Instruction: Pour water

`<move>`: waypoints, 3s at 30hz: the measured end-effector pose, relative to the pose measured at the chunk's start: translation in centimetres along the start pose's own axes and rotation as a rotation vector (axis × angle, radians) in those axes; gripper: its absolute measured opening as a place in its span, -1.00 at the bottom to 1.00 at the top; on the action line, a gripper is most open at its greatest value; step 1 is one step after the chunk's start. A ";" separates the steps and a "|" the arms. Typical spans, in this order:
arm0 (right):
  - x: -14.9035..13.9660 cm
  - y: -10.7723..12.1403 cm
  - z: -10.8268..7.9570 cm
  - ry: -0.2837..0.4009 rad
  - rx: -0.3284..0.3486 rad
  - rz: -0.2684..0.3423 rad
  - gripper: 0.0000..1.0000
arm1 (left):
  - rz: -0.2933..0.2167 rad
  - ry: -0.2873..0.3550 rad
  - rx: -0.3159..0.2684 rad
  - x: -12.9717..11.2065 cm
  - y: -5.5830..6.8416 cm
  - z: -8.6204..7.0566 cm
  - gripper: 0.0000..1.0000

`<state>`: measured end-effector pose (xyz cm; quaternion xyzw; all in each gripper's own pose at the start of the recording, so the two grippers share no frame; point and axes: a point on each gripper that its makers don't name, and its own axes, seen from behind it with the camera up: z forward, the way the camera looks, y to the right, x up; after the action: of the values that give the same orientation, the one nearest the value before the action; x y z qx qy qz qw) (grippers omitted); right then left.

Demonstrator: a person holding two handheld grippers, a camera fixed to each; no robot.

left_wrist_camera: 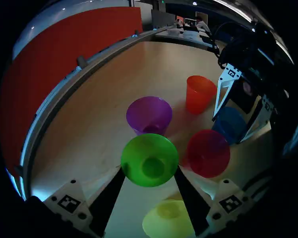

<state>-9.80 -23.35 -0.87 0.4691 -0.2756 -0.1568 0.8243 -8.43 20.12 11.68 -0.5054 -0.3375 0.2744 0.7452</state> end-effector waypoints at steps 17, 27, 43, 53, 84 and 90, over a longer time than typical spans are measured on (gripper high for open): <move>0.0 -0.6 -0.5 -0.003 0.009 0.010 0.77 | -0.016 0.041 0.036 0.8 -1.0 -1.8 0.68; 0.7 -0.7 -1.2 0.024 -0.012 0.004 0.77 | -0.012 0.084 0.079 1.6 -1.4 -3.6 0.68; 4.1 -0.9 -4.0 0.105 -0.065 0.016 0.77 | -0.038 0.222 0.151 4.4 -1.2 -8.0 0.68; 6.4 -1.5 -6.1 0.160 -0.102 -0.005 0.77 | -0.076 0.347 0.202 6.0 0.1 -10.7 0.68; 12.1 -2.4 -10.4 0.332 -0.167 0.022 0.76 | -0.223 0.666 0.291 7.4 4.2 -16.2 0.67; 12.3 -2.7 -10.6 0.350 -0.164 0.023 0.77 | -0.218 0.672 0.303 7.1 4.7 -16.7 0.67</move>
<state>6.43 -23.81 -3.72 0.4174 -0.1197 -0.0855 0.8968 8.71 17.61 4.48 -0.4124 -0.0820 0.0595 0.9053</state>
